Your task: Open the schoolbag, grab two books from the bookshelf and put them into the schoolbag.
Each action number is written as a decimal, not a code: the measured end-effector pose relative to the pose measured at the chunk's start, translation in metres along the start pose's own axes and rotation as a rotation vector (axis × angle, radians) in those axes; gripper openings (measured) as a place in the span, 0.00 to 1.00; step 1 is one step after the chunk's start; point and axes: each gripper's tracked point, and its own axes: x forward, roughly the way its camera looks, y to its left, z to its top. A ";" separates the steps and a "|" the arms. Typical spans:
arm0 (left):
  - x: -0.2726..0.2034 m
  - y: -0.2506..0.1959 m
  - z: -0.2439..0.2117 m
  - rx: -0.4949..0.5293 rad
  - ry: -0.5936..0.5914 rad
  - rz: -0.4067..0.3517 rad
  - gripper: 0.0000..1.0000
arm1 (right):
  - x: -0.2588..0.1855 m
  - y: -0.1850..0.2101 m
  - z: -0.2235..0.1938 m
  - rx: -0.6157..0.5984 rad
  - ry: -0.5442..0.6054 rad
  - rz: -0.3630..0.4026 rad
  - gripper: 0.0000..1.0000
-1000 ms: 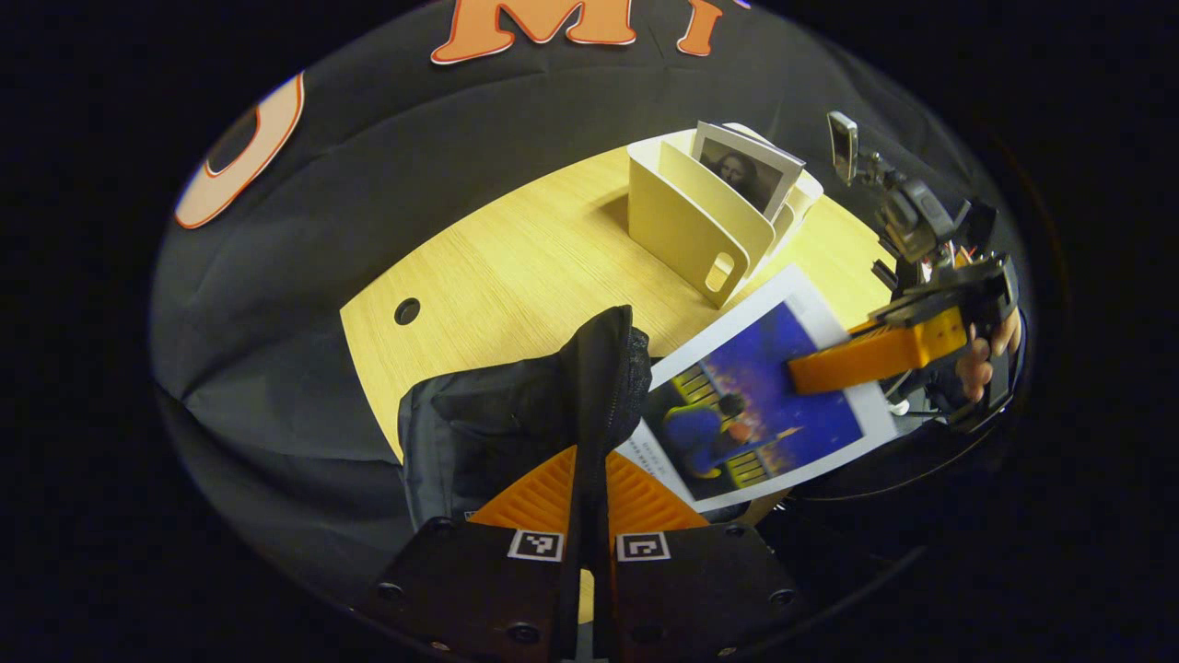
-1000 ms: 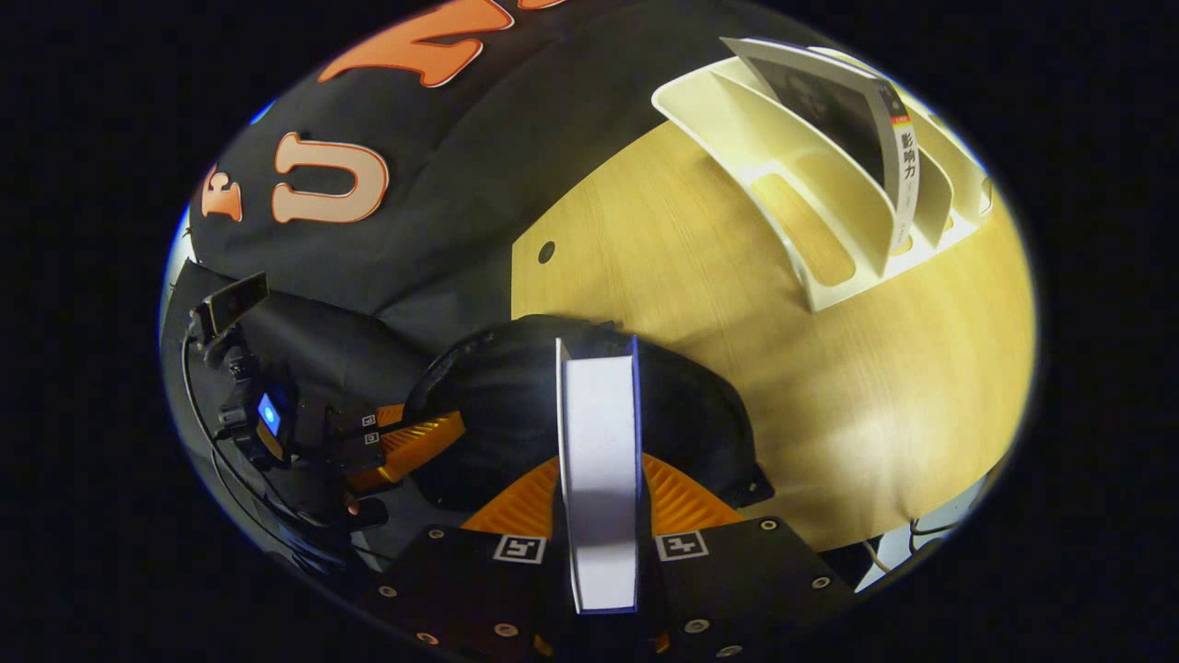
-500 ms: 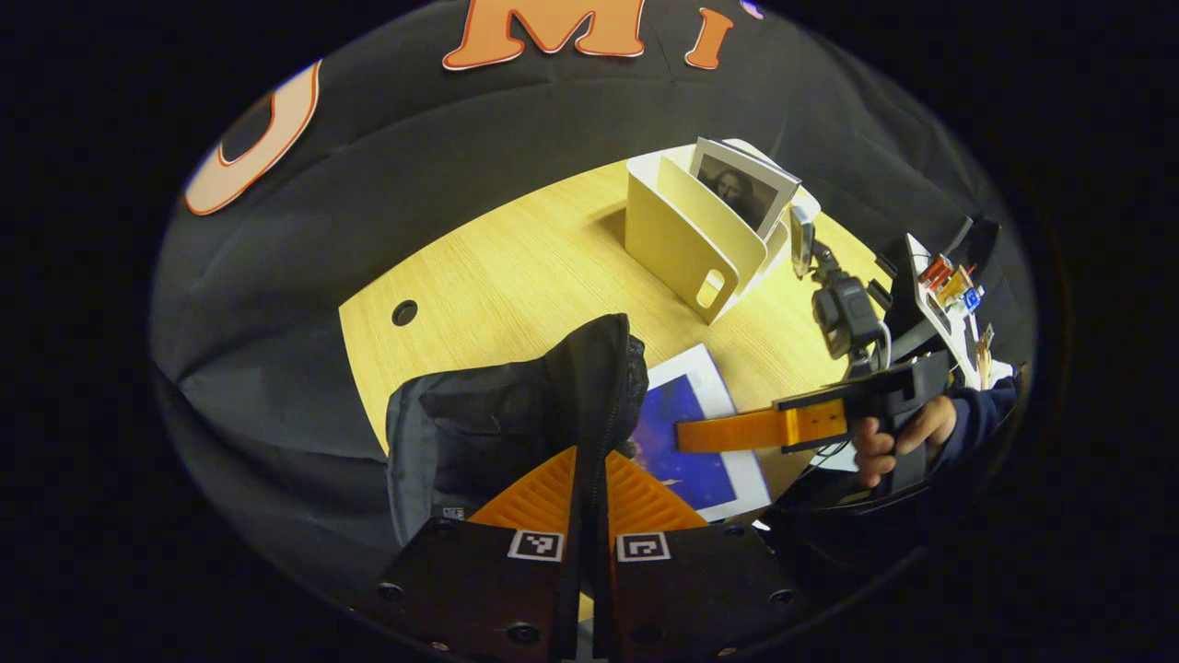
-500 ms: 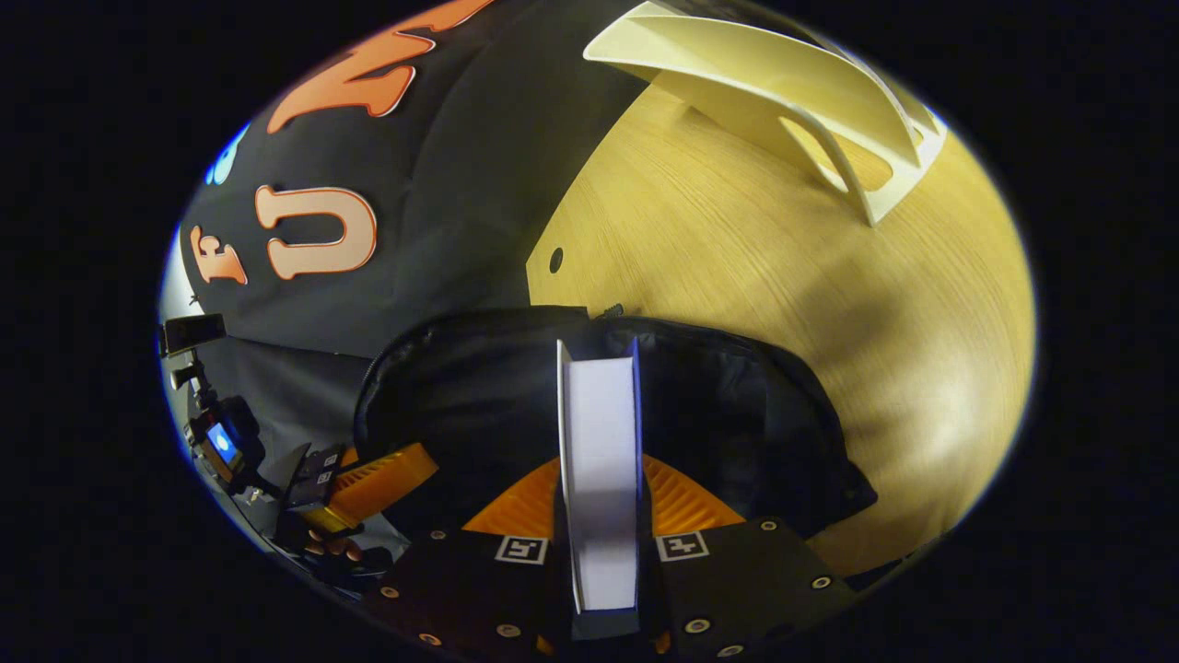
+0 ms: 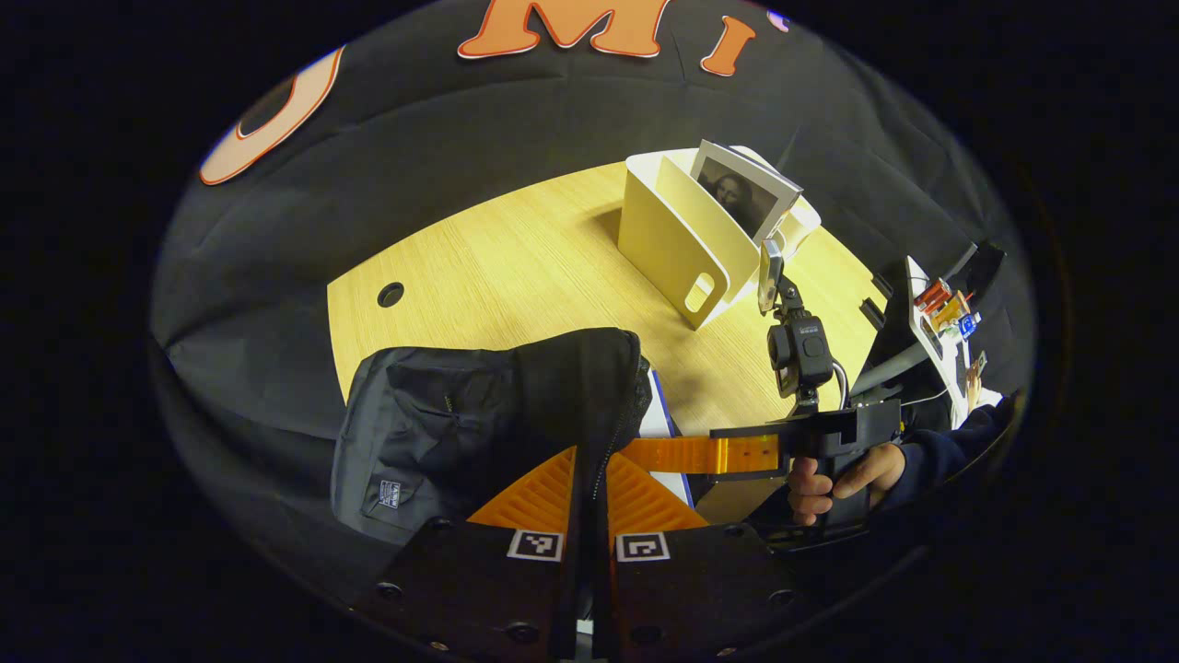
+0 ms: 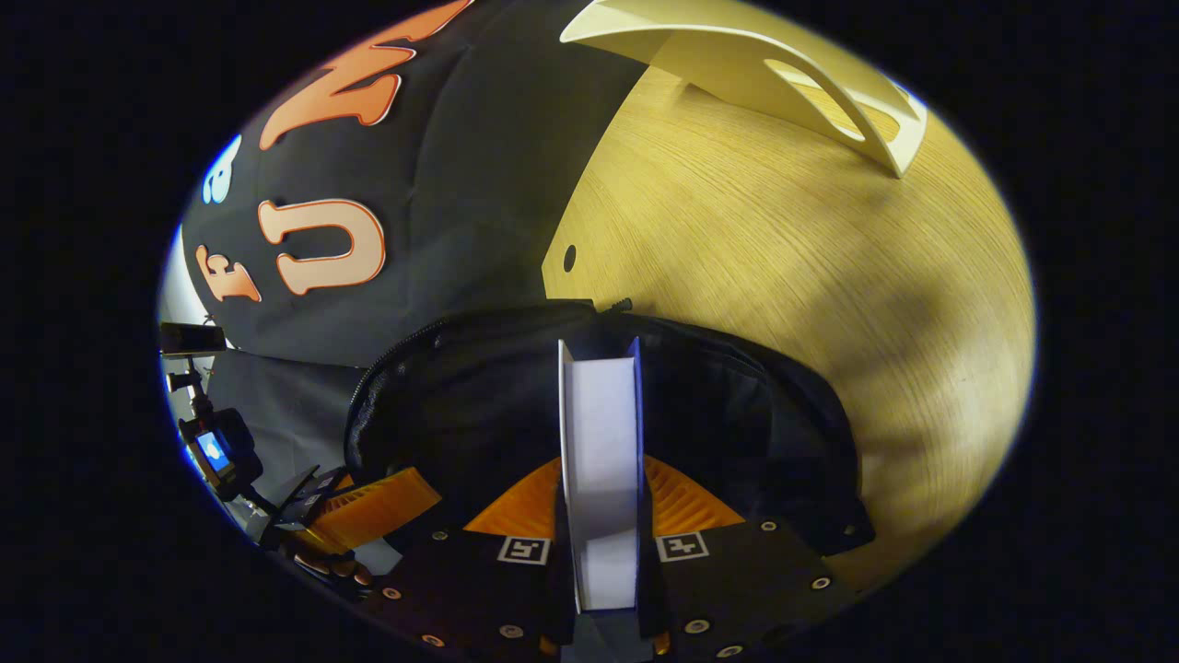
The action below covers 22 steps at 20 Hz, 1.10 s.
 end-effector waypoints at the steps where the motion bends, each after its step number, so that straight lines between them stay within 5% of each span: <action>1: 0.000 -0.001 0.000 -0.008 0.001 0.000 0.05 | -0.002 0.000 -0.002 0.015 -0.002 0.010 0.28; 3: 0.000 -0.004 0.000 0.011 0.010 0.004 0.05 | 0.002 0.001 -0.002 0.027 -0.015 0.025 0.27; 4: -0.002 -0.007 0.001 0.023 0.012 0.004 0.05 | 0.002 0.003 -0.007 0.005 -0.005 0.039 0.17; 5: -0.002 -0.006 0.005 0.012 0.002 0.011 0.04 | -0.003 0.011 -0.005 0.005 -0.018 0.078 0.27; 11: 0.000 -0.011 0.009 -0.018 0.010 0.004 0.04 | -0.004 0.019 0.007 0.035 -0.065 0.166 0.24; 19: 0.006 -0.017 0.012 -0.038 0.024 -0.019 0.04 | 0.028 0.003 0.002 -0.004 -0.062 0.066 0.29; 20: 0.006 -0.015 0.012 -0.044 0.025 -0.017 0.04 | 0.027 -0.001 -0.001 -0.012 -0.029 0.032 0.21; 22: 0.008 -0.012 0.011 -0.049 0.031 -0.009 0.04 | 0.024 -0.014 -0.013 -0.059 0.057 -0.057 0.40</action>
